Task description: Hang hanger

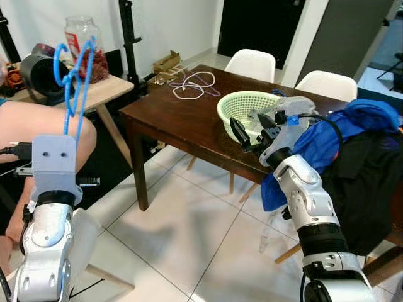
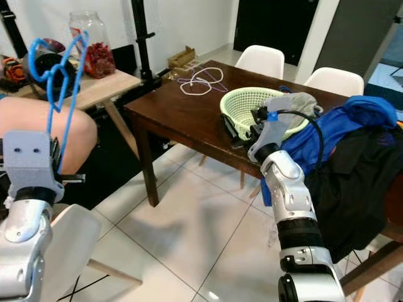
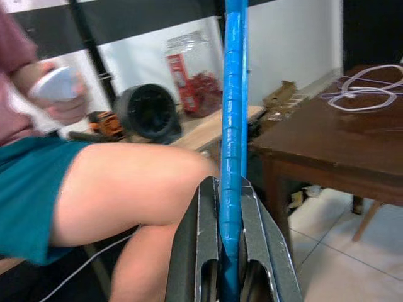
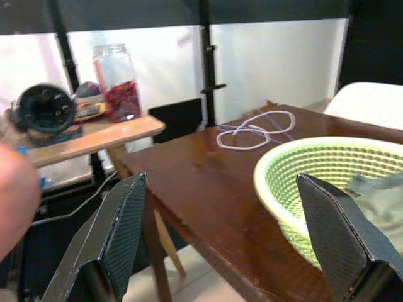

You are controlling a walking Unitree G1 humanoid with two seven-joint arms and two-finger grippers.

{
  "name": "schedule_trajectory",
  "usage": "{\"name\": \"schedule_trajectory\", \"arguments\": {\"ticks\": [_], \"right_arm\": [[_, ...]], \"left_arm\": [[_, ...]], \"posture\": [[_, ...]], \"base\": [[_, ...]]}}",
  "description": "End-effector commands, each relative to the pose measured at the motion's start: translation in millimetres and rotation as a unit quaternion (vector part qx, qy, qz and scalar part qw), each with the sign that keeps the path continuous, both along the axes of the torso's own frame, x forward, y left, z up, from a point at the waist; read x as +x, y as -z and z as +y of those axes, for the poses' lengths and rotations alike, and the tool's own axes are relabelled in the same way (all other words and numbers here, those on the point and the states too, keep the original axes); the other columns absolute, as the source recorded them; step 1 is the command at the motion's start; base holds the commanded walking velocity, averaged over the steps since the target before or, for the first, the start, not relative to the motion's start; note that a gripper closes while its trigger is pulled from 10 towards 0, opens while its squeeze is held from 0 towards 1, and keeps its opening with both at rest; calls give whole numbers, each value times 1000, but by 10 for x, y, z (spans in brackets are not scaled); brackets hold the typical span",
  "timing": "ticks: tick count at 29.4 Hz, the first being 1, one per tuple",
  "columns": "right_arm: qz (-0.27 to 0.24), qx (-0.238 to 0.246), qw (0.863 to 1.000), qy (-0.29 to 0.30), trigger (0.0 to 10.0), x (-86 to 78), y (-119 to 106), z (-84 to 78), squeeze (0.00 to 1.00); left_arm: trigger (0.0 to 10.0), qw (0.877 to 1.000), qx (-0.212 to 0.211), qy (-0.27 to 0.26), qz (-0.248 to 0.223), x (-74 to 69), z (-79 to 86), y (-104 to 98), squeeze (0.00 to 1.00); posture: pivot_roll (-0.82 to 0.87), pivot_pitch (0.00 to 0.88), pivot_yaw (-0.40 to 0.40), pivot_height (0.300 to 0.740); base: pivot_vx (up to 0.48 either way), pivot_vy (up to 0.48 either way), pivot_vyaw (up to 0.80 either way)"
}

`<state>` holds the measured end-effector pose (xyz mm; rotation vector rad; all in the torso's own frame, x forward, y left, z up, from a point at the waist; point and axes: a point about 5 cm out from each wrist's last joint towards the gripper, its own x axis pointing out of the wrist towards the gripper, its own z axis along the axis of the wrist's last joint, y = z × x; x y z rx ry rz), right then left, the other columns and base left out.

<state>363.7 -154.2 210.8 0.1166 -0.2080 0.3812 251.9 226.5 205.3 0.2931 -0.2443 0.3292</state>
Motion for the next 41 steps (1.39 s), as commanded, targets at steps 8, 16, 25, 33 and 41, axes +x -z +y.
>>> {"name": "schedule_trajectory", "arguments": {"ticks": [8,16,25,33,41], "right_arm": [[-7,9,1000,0,10000,-4,-83,6,0],[-25,-1,999,-21,10000,-37,-138,92,0],[-49,-31,996,-74,10000,-109,-199,284,0],[-70,-59,987,-129,10000,-184,-276,580,0],[-70,-196,974,-92,10000,-112,-218,654,0]], "left_arm": [[10000,1000,-19,17,10,28,-92,79,0],[10000,1000,-19,12,11,15,-65,100,0],[10000,999,-22,-17,15,-52,27,143,0],[10000,995,-63,-62,37,-157,134,324,0],[10000,990,-113,-50,69,-221,20,535,0]], "posture": [[94,0,-66,740],[99,0,-66,740],[103,0,-70,740],[109,0,-75,740],[108,0,-79,740]], "base": [[480,0,-719],[480,0,-59],[480,0,0],[364,0,673],[32,0,0]]}}
